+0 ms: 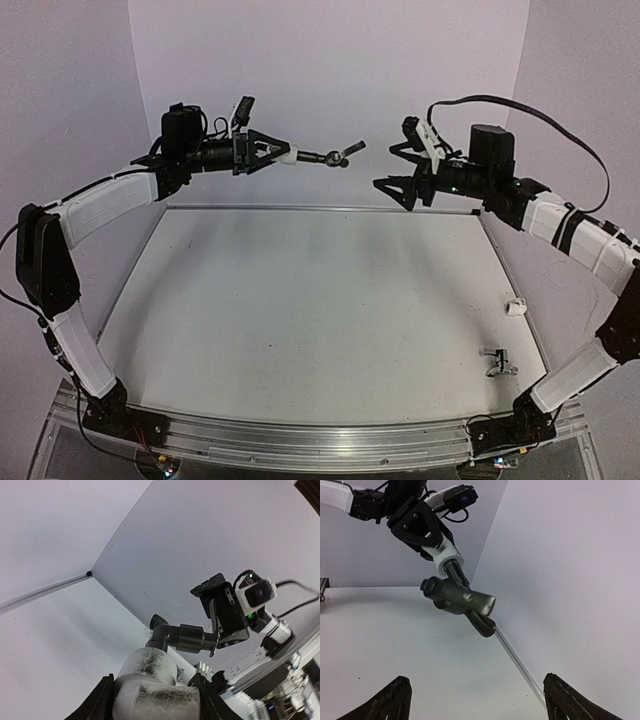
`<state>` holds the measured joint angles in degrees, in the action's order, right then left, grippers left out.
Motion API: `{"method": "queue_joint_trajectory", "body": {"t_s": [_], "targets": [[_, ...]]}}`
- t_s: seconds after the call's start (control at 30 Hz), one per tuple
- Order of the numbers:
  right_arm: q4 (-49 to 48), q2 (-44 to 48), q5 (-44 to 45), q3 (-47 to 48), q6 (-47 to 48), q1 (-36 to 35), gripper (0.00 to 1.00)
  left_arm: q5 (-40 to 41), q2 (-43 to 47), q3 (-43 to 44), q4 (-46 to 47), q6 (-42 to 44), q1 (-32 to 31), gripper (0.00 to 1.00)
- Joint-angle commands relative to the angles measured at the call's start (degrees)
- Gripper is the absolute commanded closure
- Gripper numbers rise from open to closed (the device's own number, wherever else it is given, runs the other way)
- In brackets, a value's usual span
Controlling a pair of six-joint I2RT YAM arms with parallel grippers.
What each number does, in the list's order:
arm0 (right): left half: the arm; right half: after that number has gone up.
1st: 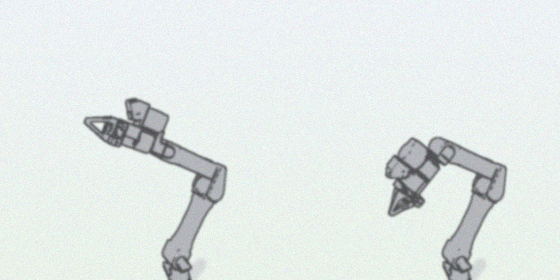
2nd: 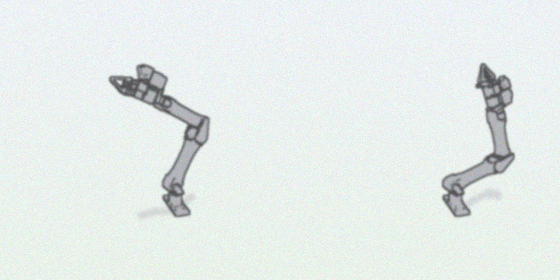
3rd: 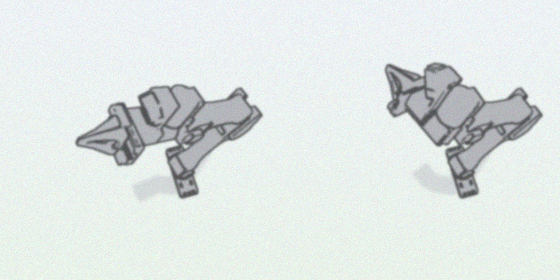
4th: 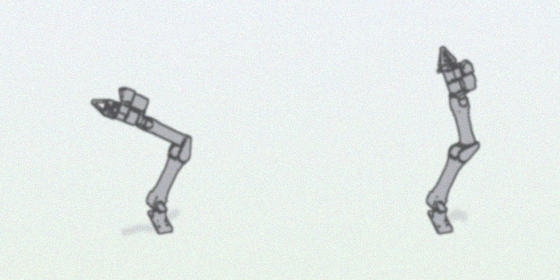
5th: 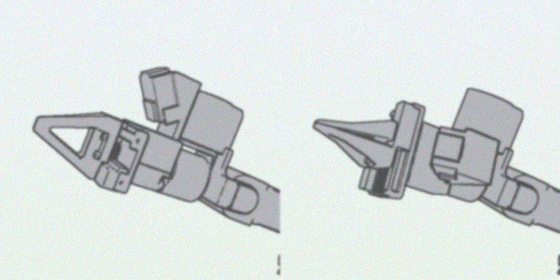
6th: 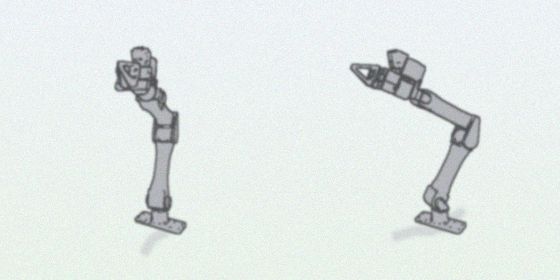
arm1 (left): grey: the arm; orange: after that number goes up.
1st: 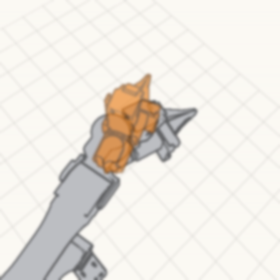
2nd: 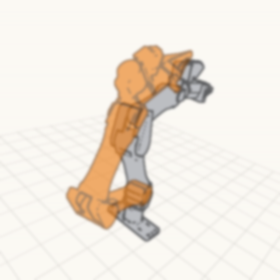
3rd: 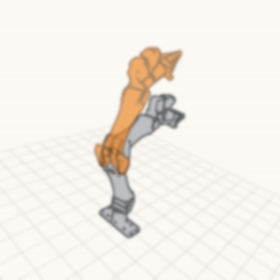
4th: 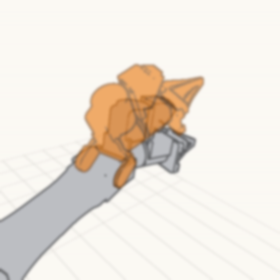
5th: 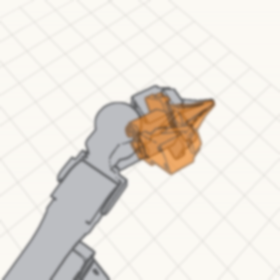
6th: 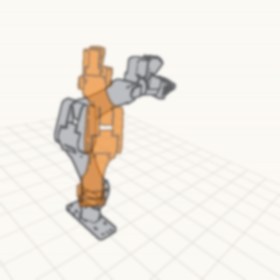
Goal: Install the water faucets
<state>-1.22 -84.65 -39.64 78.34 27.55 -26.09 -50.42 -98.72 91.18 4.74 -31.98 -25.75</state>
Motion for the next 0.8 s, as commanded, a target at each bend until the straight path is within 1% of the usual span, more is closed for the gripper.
{"method": "queue_joint_trajectory", "body": {"t_s": [0.0,0.07,0.17,0.3,0.4,0.53,0.63,0.7,0.77], "targets": [[0.1,-1.1,1.7,3.4,11.3,-0.4,0.08,0.6,5.0,1.8,2.7,-21.2,0.1,1.00],[-0.7,-2.2,0.6,3.6,11.1,-0.4,0.08,0.2,5.6,0.9,2.7,-24.6,0.1,1.00],[-5.3,-3.6,-1.7,2.4,8.4,-0.9,0.09,-0.5,5.5,0.5,2.7,-29.8,0.1,1.00],[-7.8,-5.1,-2.6,2.8,7.7,-2.4,0.12,-1.8,5.3,-0.4,2.7,-34.5,0.1,1.00],[-8.8,-6.8,-5.2,4.3,5.8,-2.5,0.15,-2.2,6.2,-2.0,2.7,-35.5,0.1,1.00],[-15.6,-8.5,-6.9,3.7,1.3,-2.9,0.18,-2.5,7.3,-4.5,2.6,-35.9,0.1,1.00],[-16.0,-10.3,-8.3,5.5,-0.7,-3.4,0.21,-2.5,8.3,-5.9,2.7,-35.8,0.1,1.00],[-16.2,-11.6,-9.1,6.7,-1.7,-4.2,0.24,-2.3,8.9,-6.5,2.6,-35.7,0.1,1.00],[-16.3,-12.7,-10.1,7.8,-2.4,-4.9,0.30,-2.2,9.2,-6.7,2.7,-35.7,0.1,1.00]]}}
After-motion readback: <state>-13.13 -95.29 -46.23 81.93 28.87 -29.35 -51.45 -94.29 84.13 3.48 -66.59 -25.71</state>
